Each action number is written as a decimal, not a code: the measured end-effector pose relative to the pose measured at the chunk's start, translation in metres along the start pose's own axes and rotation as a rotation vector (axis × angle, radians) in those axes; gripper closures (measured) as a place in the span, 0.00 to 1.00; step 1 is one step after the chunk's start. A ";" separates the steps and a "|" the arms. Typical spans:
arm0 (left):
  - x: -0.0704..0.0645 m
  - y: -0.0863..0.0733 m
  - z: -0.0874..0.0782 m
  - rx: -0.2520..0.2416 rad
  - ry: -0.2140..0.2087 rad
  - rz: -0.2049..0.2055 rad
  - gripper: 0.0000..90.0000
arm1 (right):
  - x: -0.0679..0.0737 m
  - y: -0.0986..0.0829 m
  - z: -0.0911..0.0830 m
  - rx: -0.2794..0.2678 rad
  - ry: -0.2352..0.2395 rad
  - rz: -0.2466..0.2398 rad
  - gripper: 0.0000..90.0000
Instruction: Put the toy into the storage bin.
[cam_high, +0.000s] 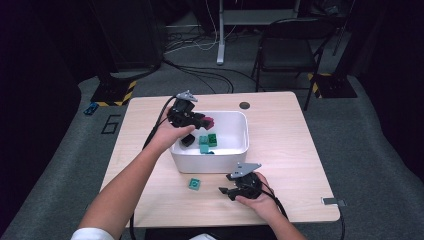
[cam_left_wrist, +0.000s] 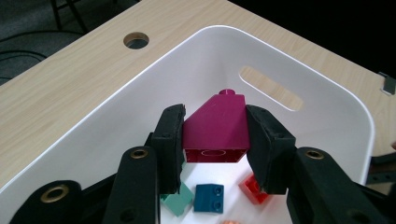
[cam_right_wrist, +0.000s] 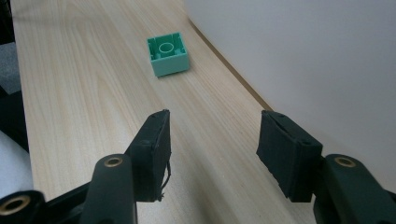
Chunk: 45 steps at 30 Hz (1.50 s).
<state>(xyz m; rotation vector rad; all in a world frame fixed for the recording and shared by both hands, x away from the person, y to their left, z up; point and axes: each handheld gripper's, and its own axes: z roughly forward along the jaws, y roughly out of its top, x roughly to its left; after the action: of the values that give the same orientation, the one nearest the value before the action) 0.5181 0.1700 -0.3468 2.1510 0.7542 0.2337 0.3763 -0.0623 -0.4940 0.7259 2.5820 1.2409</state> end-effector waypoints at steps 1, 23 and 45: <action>0.001 0.001 0.004 0.004 -0.001 0.009 0.65 | 0.000 0.000 0.000 -0.001 0.000 -0.002 0.48; 0.010 -0.001 0.061 0.073 0.019 0.018 0.64 | 0.002 0.000 0.004 0.002 0.012 -0.020 0.48; -0.032 -0.022 -0.044 -0.042 -0.027 0.101 0.53 | 0.001 -0.001 0.002 -0.002 0.000 0.003 0.48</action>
<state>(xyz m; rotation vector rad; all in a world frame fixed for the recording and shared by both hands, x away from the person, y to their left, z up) 0.4645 0.1903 -0.3322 2.1504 0.6211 0.2701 0.3755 -0.0609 -0.4960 0.7300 2.5801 1.2448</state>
